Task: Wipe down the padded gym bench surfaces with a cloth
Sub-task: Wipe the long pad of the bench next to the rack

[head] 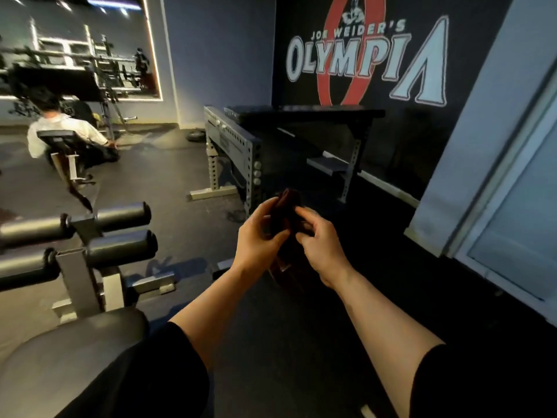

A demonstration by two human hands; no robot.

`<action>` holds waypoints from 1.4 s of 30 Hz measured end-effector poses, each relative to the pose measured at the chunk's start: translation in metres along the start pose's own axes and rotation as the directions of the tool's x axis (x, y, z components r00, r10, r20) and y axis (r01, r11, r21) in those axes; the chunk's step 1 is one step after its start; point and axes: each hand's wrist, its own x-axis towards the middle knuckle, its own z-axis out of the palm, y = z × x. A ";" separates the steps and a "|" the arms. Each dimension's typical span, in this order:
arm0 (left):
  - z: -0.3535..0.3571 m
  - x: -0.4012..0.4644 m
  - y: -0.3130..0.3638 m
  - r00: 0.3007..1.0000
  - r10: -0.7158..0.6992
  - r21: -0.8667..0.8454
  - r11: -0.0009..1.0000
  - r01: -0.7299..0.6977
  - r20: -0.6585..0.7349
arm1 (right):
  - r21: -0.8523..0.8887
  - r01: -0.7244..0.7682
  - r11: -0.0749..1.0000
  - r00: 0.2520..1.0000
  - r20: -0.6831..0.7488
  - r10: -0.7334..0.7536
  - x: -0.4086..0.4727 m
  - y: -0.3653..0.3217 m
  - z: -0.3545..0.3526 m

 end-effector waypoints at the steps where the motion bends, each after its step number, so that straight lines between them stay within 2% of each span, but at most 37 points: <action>1: -0.004 0.024 -0.014 1.000 0.004 0.034 0.999 -0.005 0.005 | 0.011 0.003 1.000 1.000 0.017 -0.003 0.028 0.001 0.006; 4: -0.019 0.088 -0.045 0.998 0.011 0.126 0.992 -0.004 -0.056 | 0.043 0.001 0.999 0.996 0.087 -0.005 0.099 0.000 0.029; 8: -0.045 0.165 -0.076 0.984 0.026 0.162 0.987 0.003 -0.175 | 0.107 -0.017 0.994 0.983 0.183 -0.003 0.188 0.006 0.063; 13: -0.085 0.251 -0.138 0.930 -0.169 -0.009 0.984 0.176 -0.326 | 0.158 0.026 0.987 0.970 0.234 -0.063 0.306 0.033 0.111; 16: -0.100 0.308 -0.182 0.904 -0.220 -0.038 0.974 0.222 -0.367 | 0.120 0.036 0.992 0.977 0.202 -0.060 0.389 0.063 0.139; 25: -0.143 0.518 -0.298 0.845 -0.251 -0.013 0.960 0.279 -0.472 | -0.001 0.005 1.000 0.963 0.269 -0.004 0.643 0.130 0.211; 28: -0.166 0.575 -0.336 0.840 -0.252 0.007 0.957 0.291 -0.481 | -0.105 0.008 0.994 0.957 0.288 0.022 0.713 0.141 0.240; 32: -0.192 0.651 -0.399 0.842 -0.251 -0.018 0.961 0.277 -0.477 | -0.223 0.117 0.968 0.949 0.312 -0.043 0.800 0.151 0.275; 36: -0.203 0.733 -0.449 0.868 -0.266 -0.073 0.963 0.260 -0.418 | -0.344 0.149 0.927 0.968 0.240 -0.067 0.870 0.166 0.295; 42: -0.188 0.842 -0.492 0.923 -0.212 -0.030 0.976 0.213 -0.322 | -0.432 0.177 0.884 0.979 0.172 -0.112 0.962 0.178 0.295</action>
